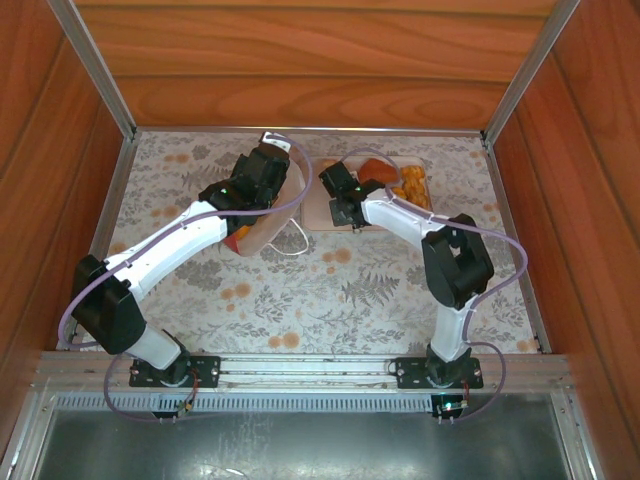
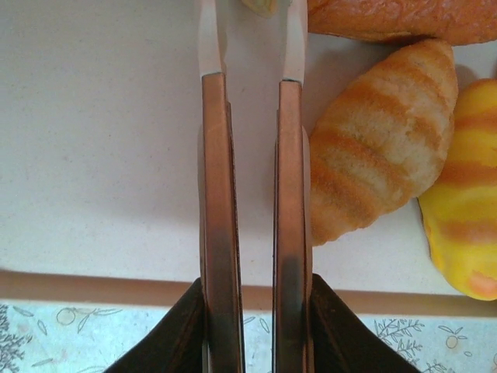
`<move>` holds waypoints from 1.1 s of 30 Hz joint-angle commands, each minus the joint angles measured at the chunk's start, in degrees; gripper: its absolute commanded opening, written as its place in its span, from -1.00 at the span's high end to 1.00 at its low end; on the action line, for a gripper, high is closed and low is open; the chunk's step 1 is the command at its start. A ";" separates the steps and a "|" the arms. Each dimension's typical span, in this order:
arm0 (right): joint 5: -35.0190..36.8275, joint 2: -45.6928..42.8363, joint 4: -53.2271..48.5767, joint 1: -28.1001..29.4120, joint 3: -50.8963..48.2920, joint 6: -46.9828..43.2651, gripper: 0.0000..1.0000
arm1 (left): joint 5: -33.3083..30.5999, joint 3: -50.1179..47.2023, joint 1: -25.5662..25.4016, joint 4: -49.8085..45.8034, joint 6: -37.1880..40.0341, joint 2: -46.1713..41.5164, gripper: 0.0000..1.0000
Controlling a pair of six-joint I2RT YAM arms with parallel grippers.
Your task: Take the fake bread out of the paper bag
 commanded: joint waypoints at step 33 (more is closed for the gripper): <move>-9.20 -8.75 -18.88 2.65 5.81 4.87 0.39 | -1.73 1.32 -0.19 0.77 0.84 -2.80 1.00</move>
